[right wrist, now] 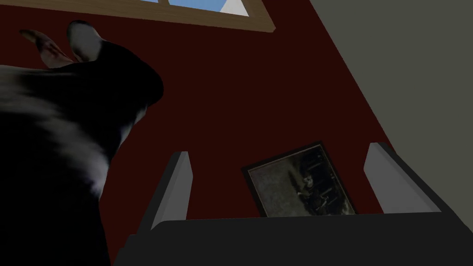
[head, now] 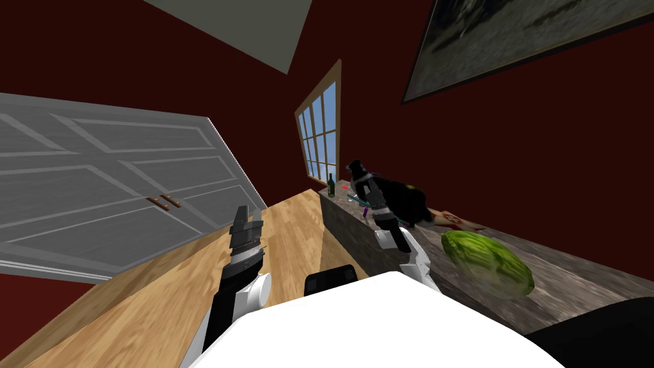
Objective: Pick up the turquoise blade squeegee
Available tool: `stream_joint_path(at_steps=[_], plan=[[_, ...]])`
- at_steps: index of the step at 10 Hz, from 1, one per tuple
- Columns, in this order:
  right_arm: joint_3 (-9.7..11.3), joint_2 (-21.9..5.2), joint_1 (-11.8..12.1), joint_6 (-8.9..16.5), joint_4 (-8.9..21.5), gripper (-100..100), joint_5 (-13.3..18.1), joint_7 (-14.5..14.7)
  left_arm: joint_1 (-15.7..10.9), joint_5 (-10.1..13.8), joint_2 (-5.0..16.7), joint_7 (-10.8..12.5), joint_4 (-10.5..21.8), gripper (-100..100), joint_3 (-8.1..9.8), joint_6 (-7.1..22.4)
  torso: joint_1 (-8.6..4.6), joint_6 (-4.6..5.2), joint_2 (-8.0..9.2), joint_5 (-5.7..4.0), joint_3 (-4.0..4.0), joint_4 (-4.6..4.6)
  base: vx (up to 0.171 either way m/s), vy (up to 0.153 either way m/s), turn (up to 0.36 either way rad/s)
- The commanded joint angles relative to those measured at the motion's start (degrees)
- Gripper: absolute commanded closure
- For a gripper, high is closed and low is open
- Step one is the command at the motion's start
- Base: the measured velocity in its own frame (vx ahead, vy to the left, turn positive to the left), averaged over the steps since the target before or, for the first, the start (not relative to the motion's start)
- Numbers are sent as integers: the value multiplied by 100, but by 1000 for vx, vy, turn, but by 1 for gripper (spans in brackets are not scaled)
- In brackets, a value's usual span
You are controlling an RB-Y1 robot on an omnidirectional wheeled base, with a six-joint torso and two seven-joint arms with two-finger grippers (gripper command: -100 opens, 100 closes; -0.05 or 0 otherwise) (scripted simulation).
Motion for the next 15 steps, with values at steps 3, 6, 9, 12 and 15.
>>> stream_joint_path(at_steps=[3, 6, 9, 12, 15], plan=[[-98, -159, -336, -34, 500, -100, 369, 256, 0, 0, 0, 0, 0, 0, 0, 0, 0, 1, 4, 0, 2, 1, 9, 32, -7], [-161, -276, -619, -48, 943, -100, 675, 461, 0, 0, 0, 0, 0, 0, 0, 0, -6, 1, 10, -1, 6, 2, -1, 17, -5], [-207, -393, -896, -43, 1409, -100, 996, 680, 0, 0, 0, 0, 0, 0, 0, 0, -11, 1, 10, -2, 6, 2, -1, 4, -6], [-239, -579, -1286, 6, 2061, -100, 1496, 1028, 0, 0, 0, 0, 0, 0, 0, 0, -18, 1, 12, -4, 7, 2, -12, -12, -12], [-240, -642, -1406, 35, 2391, -100, 1664, 1148, 0, 0, 1, 0, 0, 0, 0, 0, -20, 2, 16, -4, 9, 4, -14, -16, -7]])
